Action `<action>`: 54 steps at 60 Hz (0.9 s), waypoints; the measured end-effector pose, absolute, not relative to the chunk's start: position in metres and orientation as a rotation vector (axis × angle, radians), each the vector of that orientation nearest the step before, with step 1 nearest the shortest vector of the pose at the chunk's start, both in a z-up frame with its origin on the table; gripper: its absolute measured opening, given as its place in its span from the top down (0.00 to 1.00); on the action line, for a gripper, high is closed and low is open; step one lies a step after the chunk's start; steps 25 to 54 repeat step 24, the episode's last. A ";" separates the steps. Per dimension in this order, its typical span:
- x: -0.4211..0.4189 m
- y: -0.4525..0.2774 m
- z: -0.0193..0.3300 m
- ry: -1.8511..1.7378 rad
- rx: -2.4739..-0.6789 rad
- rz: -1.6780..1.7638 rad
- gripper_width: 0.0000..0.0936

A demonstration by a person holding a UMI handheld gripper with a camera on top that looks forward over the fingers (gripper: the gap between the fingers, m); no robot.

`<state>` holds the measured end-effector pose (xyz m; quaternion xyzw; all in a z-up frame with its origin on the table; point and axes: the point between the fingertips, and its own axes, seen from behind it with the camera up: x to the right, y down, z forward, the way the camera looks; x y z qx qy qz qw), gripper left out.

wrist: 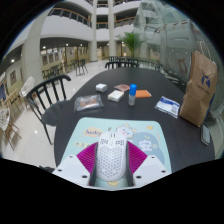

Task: Arrange mouse

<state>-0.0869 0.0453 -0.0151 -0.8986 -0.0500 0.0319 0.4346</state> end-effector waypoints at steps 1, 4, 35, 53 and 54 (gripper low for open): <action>-0.087 0.048 -0.014 -0.120 -2.225 0.087 0.52; -0.087 0.048 -0.015 -0.122 -2.237 0.111 0.45; -0.026 -0.078 0.038 -0.225 -2.168 0.201 0.10; -0.026 -0.078 0.038 -0.225 -2.168 0.201 0.10; -0.026 -0.078 0.038 -0.225 -2.168 0.201 0.10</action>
